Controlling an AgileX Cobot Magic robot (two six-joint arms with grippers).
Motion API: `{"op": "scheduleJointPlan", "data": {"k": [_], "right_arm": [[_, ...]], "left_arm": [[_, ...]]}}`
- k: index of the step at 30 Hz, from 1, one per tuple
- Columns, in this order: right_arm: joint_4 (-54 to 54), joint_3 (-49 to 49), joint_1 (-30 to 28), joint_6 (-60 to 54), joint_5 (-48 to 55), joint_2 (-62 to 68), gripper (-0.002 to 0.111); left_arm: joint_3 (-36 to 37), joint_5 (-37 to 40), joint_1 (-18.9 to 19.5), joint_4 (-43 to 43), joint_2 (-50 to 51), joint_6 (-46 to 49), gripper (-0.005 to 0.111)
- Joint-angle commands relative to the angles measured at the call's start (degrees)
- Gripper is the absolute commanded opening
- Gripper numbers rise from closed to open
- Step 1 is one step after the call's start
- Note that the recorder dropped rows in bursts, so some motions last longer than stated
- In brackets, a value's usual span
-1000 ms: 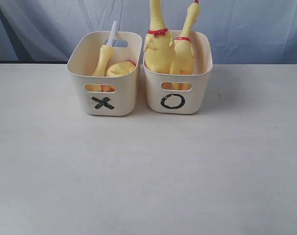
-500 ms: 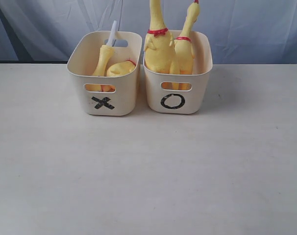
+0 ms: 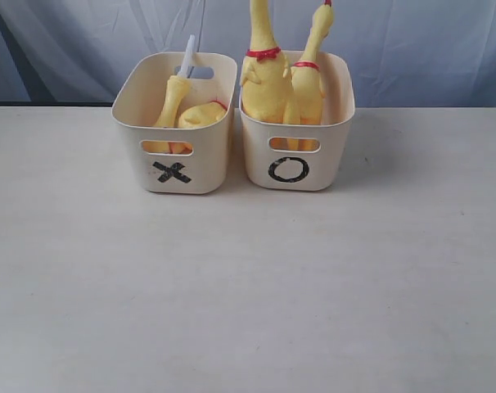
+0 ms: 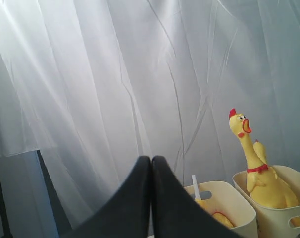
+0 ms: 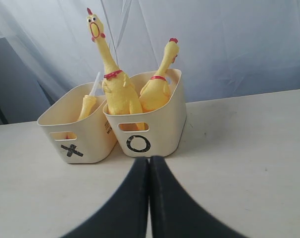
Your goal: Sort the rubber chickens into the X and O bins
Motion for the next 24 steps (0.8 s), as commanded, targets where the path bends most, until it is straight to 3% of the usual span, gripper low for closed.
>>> {"op": "scheduleJointPlan", "data": {"k": [1,8,18,21,24], "right_arm": [[0.05,0.29,-0.36,-0.33,-0.67,-0.25,0.000],[-0.50,1.48,-0.36,-0.33,-1.82,-0.25,0.000],[-5.62,7.56,-0.36,-0.33,-25.12,-0.25,0.000],[-7.52,10.59,-0.36,-0.33,-34.98,-0.25,0.000],[-8.28,14.35,-0.36,-0.33,-42.42,-0.25,0.000]], "left_arm": [[0.26,-0.42,0.14,-0.15,-0.33,-0.38,0.000],[0.26,-0.40,0.14,-0.01,-0.33,-0.38,0.000],[1.46,-1.80,0.24,0.76,-0.33,-0.38,0.000],[5.46,-8.06,0.94,2.91,-0.33,-0.38,0.000],[11.14,-21.00,2.32,5.33,-0.33,-0.38,0.000]]}}
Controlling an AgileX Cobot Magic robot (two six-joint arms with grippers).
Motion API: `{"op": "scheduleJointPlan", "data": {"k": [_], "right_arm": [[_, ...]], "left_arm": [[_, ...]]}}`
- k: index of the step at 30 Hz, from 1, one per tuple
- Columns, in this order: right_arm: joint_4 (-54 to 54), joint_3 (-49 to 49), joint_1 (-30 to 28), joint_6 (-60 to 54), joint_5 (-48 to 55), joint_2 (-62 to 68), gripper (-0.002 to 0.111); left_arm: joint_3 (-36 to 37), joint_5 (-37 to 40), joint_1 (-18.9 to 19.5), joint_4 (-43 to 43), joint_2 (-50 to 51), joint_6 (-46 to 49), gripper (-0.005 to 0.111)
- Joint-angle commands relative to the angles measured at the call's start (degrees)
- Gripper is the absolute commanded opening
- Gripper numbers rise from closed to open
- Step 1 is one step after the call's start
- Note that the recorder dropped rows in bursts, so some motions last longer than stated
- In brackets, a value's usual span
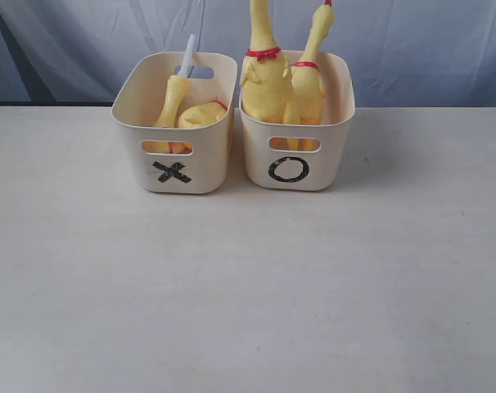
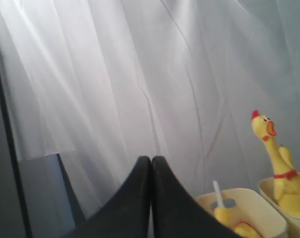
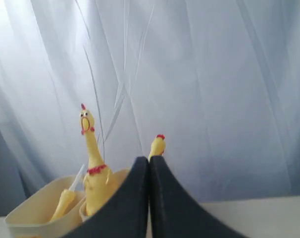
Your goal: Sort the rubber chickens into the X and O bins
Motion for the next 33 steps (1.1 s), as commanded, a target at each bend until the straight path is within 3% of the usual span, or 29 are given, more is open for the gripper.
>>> {"op": "scheduleJointPlan", "data": {"k": [1,6,19,27,33], "right_arm": [[-1.87,5.13,-0.36,-0.33,-12.89,-0.25,0.000],[-1.87,10.81,-0.36,-0.33,-19.26,-0.25,0.000],[-4.72,22.89,-0.36,-0.33,-19.16,-0.25,0.000],[-4.72,22.89,-0.36,-0.33,-14.69,-0.25,0.000],[-5.92,22.89,-0.36,-0.33,-4.61,-0.25,0.000]], "left_arm": [[8.01,-17.58,1.94,4.17,-0.33,-0.38,0.000],[16.57,-28.56,3.92,6.94,-0.33,-0.38,0.000],[34.33,-30.50,3.78,13.18,-0.33,-0.38,0.000],[34.98,-28.91,3.78,13.18,-0.33,-0.38,0.000],[34.98,-24.10,3.78,13.18,-0.33,-0.38,0.000]]}}
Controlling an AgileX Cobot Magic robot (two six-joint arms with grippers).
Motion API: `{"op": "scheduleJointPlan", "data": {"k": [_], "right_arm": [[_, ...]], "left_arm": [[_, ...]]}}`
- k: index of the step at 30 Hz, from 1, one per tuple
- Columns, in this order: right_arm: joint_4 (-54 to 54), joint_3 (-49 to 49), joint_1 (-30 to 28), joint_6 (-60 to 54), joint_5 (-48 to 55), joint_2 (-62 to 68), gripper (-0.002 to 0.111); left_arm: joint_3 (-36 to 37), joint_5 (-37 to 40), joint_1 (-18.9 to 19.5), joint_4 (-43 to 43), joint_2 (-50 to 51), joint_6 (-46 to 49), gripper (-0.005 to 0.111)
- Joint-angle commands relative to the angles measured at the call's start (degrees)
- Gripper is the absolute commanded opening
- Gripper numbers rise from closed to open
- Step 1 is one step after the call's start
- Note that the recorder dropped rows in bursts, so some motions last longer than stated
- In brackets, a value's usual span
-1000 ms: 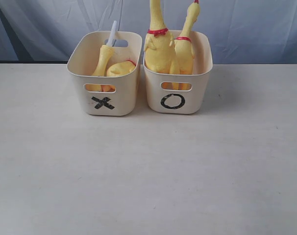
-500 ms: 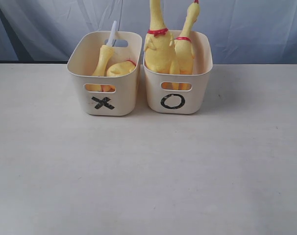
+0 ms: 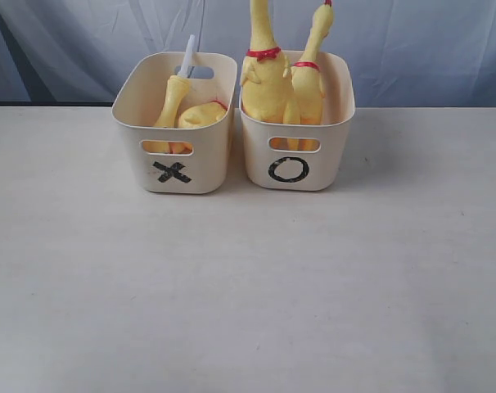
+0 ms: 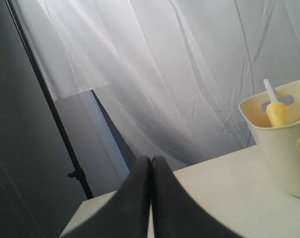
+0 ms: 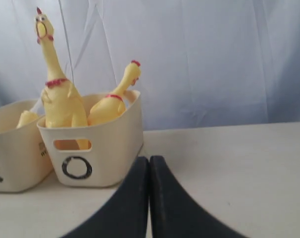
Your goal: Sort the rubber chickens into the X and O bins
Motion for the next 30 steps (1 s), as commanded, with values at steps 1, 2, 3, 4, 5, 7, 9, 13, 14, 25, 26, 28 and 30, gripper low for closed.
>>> {"op": "scheduleJointPlan", "data": {"k": [1,2,3,4,5,7,9,13,14,25,26,28,30], "right_arm": [[-2.18,0.28,-0.36,-0.20,7.43,-0.35,0.000],[-2.59,0.28,-0.36,-0.20,8.77,-0.35,0.000],[-2.89,0.28,-0.36,-0.20,10.19,-0.35,0.000],[-2.89,0.28,-0.36,-0.20,10.35,-0.35,0.000],[-2.89,0.28,-0.36,-0.20,10.35,-0.35,0.000],[-2.89,0.28,-0.36,-0.20,10.35,-0.35,0.000],[-2.89,0.28,-0.36,-0.20,10.35,-0.35,0.000],[-2.89,0.28,-0.36,-0.20,10.70,-0.35,0.000],[-2.67,0.28,-0.36,-0.20,10.98,-0.35,0.000],[-2.67,0.28,-0.36,-0.20,9.67,-0.35,0.000],[-2.67,0.28,-0.36,-0.20,9.67,-0.35,0.000],[-2.67,0.28,-0.36,-0.20,9.67,-0.35,0.000],[-2.67,0.28,-0.36,-0.20,9.67,-0.35,0.000]], "left_arm": [[0.28,4.71,-0.11,0.22,-0.22,-0.38,0.000],[0.28,6.18,-0.11,0.22,-0.22,-0.38,0.000],[0.28,7.83,-0.11,0.22,-0.22,-0.38,0.000],[0.28,9.31,-0.11,0.22,-0.22,-0.38,0.000],[0.28,11.43,-0.11,0.22,-0.22,-0.38,0.000],[0.28,16.13,-0.11,-0.03,-0.22,-0.38,0.000],[0.28,18.45,-0.11,-0.21,-0.22,-0.38,0.000],[0.28,18.22,-0.11,-0.21,-0.22,-0.38,0.000],[0.28,18.22,-0.11,-0.21,-0.22,-0.38,0.000],[0.28,16.60,-0.11,2.54,-0.22,-0.27,0.000],[0.28,16.60,-0.11,3.24,-0.22,-0.27,0.000],[0.28,16.60,-0.11,3.49,-0.22,-0.27,0.000],[0.28,16.37,-0.11,3.37,-0.22,-0.43,0.000]]}}
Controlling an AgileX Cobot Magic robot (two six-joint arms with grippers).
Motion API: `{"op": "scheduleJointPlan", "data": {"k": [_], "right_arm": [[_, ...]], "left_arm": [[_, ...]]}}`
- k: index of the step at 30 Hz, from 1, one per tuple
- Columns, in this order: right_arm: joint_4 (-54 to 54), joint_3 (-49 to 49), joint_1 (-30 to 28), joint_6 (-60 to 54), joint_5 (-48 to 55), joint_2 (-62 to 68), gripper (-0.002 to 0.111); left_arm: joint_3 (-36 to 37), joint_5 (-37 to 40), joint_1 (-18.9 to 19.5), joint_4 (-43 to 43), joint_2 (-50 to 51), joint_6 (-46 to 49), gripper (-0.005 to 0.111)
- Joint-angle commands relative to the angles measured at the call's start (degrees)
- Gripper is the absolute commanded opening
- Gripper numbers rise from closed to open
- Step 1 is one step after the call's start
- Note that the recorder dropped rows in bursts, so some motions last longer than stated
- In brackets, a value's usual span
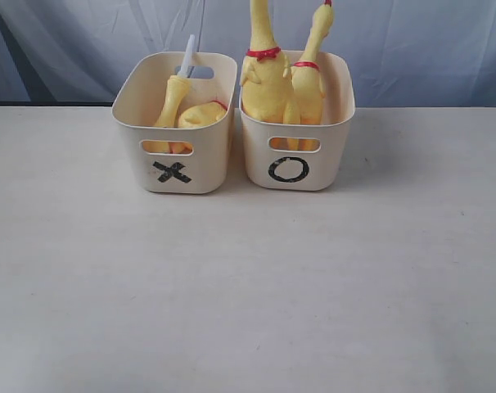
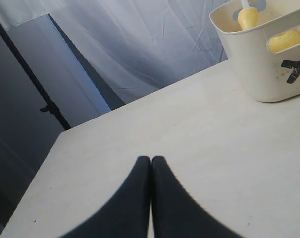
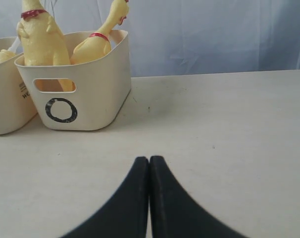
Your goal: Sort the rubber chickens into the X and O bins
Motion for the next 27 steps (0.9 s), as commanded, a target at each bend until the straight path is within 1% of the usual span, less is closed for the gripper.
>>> {"op": "scheduleJointPlan", "data": {"k": [1,4,5,6,7,9,11,27], "right_arm": [[-0.56,0.15,-0.36,-0.20,-0.89,-0.35,0.000],[-0.56,0.15,-0.36,-0.20,-0.89,-0.35,0.000],[-0.56,0.15,-0.36,-0.20,-0.89,-0.35,0.000],[-0.56,0.15,-0.36,-0.20,-0.89,-0.35,0.000],[-0.67,0.15,-0.36,-0.20,-0.91,-0.35,0.000],[-1.52,0.15,-0.36,-1.11,-0.66,-0.35,0.000],[-3.11,0.15,-0.36,-4.64,-0.66,-0.35,0.000],[-2.73,0.15,-0.36,-4.76,-0.17,-0.35,0.000]], "left_arm": [[0.19,-1.00,-0.11,0.33,-0.22,-0.40,0.000],[0.19,-1.13,-0.11,-1.79,-0.22,-3.29,0.000],[0.19,-1.13,-0.11,-2.36,-0.22,-6.27,0.000],[0.19,-0.99,-0.11,-3.19,-0.22,-11.28,0.000],[0.19,-0.99,-0.11,-3.19,-0.22,-12.88,0.000],[0.19,-0.99,-0.11,-3.19,-0.22,-13.01,0.000],[0.19,-0.99,-0.11,-3.19,-0.22,-12.89,0.000],[0.19,-0.19,-0.11,-3.19,-0.22,-12.81,0.000]]}}
